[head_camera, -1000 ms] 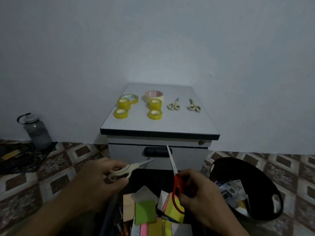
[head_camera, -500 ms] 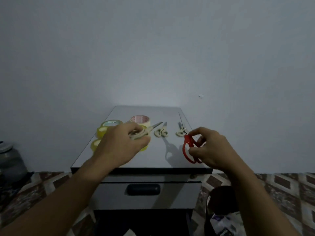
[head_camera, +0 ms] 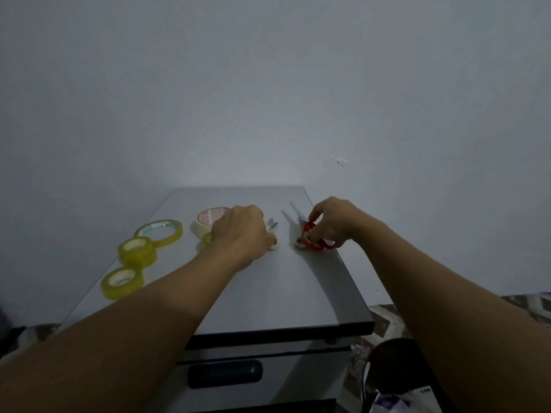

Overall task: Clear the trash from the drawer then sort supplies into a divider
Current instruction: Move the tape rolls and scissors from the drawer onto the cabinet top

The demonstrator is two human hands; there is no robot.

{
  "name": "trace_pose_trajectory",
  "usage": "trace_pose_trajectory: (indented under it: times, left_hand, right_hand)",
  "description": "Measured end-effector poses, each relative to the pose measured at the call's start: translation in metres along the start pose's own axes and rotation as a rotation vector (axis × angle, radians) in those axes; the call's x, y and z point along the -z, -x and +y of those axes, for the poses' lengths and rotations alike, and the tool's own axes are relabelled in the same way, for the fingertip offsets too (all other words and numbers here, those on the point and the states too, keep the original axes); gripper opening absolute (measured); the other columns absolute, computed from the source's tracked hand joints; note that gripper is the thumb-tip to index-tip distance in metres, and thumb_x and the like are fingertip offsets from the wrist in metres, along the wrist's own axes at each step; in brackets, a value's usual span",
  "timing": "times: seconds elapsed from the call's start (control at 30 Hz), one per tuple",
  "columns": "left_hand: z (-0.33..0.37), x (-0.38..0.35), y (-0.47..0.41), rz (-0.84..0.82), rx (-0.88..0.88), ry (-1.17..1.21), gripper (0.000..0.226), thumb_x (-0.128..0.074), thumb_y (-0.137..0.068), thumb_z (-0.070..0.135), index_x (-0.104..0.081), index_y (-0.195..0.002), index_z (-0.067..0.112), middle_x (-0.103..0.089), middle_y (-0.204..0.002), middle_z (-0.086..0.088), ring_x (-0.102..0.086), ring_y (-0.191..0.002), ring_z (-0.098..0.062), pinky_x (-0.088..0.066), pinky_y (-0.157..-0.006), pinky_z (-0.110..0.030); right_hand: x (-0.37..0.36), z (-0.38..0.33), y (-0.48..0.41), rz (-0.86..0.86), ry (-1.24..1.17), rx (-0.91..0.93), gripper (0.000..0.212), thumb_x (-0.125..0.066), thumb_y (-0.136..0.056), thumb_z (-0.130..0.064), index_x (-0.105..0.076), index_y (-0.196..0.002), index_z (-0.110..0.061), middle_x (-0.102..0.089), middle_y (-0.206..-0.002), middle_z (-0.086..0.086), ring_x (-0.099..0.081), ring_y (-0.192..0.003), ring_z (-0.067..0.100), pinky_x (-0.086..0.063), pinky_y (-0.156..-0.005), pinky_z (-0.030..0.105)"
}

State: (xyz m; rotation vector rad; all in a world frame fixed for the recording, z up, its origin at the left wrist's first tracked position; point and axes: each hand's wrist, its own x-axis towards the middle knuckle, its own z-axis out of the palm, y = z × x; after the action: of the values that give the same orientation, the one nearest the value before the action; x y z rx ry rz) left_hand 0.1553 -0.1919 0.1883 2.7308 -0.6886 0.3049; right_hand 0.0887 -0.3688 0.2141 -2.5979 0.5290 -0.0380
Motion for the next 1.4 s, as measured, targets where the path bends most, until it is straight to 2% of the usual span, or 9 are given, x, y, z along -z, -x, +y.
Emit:
trace_pose_trajectory:
  times: [0.1, 0.27, 0.43, 0.63, 0.83, 0.97, 1.17, 1.3, 1.4]
  left_hand:
    - [-0.001, -0.004, -0.003, -0.039, -0.016, -0.038, 0.050, -0.070, -0.076, 0.062, -0.062, -0.094, 0.016, -0.061, -0.092, -0.003, -0.057, -0.081, -0.025, -0.039, -0.058, -0.031]
    - [-0.003, -0.004, -0.001, -0.053, -0.021, -0.040, 0.054, -0.068, -0.073, 0.068, -0.058, -0.084, 0.017, -0.058, -0.085, -0.002, -0.057, -0.078, -0.023, -0.035, -0.052, -0.029]
    - [0.001, 0.001, 0.001, -0.071, -0.014, -0.019, 0.052, -0.070, -0.072, 0.063, -0.060, -0.092, 0.015, -0.059, -0.090, -0.003, -0.057, -0.082, -0.023, -0.035, -0.053, -0.029]
    - [0.000, 0.013, 0.005, -0.060, 0.021, -0.003, 0.059, -0.071, -0.074, 0.061, -0.061, -0.109, 0.015, -0.063, -0.108, -0.006, -0.056, -0.090, -0.024, -0.046, -0.068, -0.032]
    - [-0.009, 0.046, 0.033, 0.072, 0.043, 0.109, 0.043, -0.060, -0.086, 0.048, -0.063, -0.119, 0.021, -0.065, -0.116, -0.005, -0.059, -0.098, -0.026, -0.046, -0.078, -0.031]
    - [-0.031, 0.066, 0.062, 0.109, 0.060, 0.222, 0.033, -0.058, -0.081, 0.047, -0.068, -0.107, 0.029, -0.069, -0.107, 0.003, -0.062, -0.097, -0.024, -0.053, -0.086, -0.036]
    - [-0.064, 0.084, 0.122, 0.059, -0.083, 0.417, 0.017, -0.064, -0.088, 0.033, -0.066, -0.105, 0.034, -0.065, -0.094, 0.020, -0.061, -0.083, 0.003, -0.041, -0.065, -0.007]
    - [-0.083, 0.082, 0.160, 0.028, -0.112, 0.465, 0.022, -0.067, -0.089, 0.030, -0.070, -0.109, 0.024, -0.069, -0.096, 0.013, -0.065, -0.084, -0.002, -0.052, -0.078, -0.017]
    - [-0.099, 0.073, 0.186, -0.003, -0.067, 0.503, 0.021, -0.066, -0.090, 0.027, -0.070, -0.110, 0.024, -0.069, -0.094, 0.011, -0.064, -0.079, -0.003, -0.043, -0.062, -0.002]
  right_hand:
    - [-0.005, -0.001, -0.005, -0.005, 0.031, -0.010, 0.048, -0.082, -0.076, -0.028, -0.067, -0.118, -0.013, -0.066, -0.089, 0.008, -0.069, -0.074, 0.022, -0.062, -0.060, 0.033]
    - [-0.013, 0.001, -0.005, 0.038, 0.010, -0.015, 0.034, -0.075, -0.080, -0.026, -0.072, -0.110, -0.010, -0.070, -0.085, 0.010, -0.073, -0.080, 0.026, -0.063, -0.069, 0.039]
    - [-0.018, 0.006, -0.002, 0.093, -0.029, 0.006, 0.037, -0.069, -0.085, -0.028, -0.069, -0.115, -0.006, -0.069, -0.103, 0.016, -0.070, -0.089, 0.030, -0.061, -0.077, 0.041]
    - [-0.017, 0.010, 0.003, 0.158, -0.080, 0.021, 0.050, -0.062, -0.091, -0.033, -0.060, -0.122, 0.006, -0.064, -0.118, 0.026, -0.064, -0.103, 0.038, -0.055, -0.087, 0.053]
    - [-0.015, 0.014, 0.021, 0.258, -0.152, 0.024, 0.057, -0.061, -0.091, -0.044, -0.052, -0.137, -0.011, -0.059, -0.133, 0.011, -0.057, -0.118, 0.028, -0.049, -0.099, 0.041]
    - [-0.014, 0.008, 0.049, 0.410, -0.248, 0.050, 0.043, -0.061, -0.091, -0.032, -0.055, -0.130, -0.014, -0.064, -0.122, 0.008, -0.059, -0.110, 0.024, -0.049, -0.096, 0.039]
    - [-0.028, -0.014, 0.109, 0.529, -0.287, 0.167, 0.032, -0.060, -0.090, -0.023, -0.060, -0.121, -0.017, -0.064, -0.108, 0.000, -0.060, -0.100, 0.016, -0.050, -0.084, 0.032]
    - [-0.050, -0.026, 0.146, 0.518, -0.300, 0.226, 0.022, -0.060, -0.089, -0.024, -0.065, -0.111, -0.019, -0.066, -0.095, -0.009, -0.060, -0.084, 0.006, -0.045, -0.069, 0.021]
    - [-0.073, -0.028, 0.174, 0.477, -0.339, 0.246, 0.021, -0.058, -0.089, -0.021, -0.065, -0.108, -0.021, -0.067, -0.091, -0.008, -0.061, -0.079, 0.007, -0.044, -0.064, 0.022]
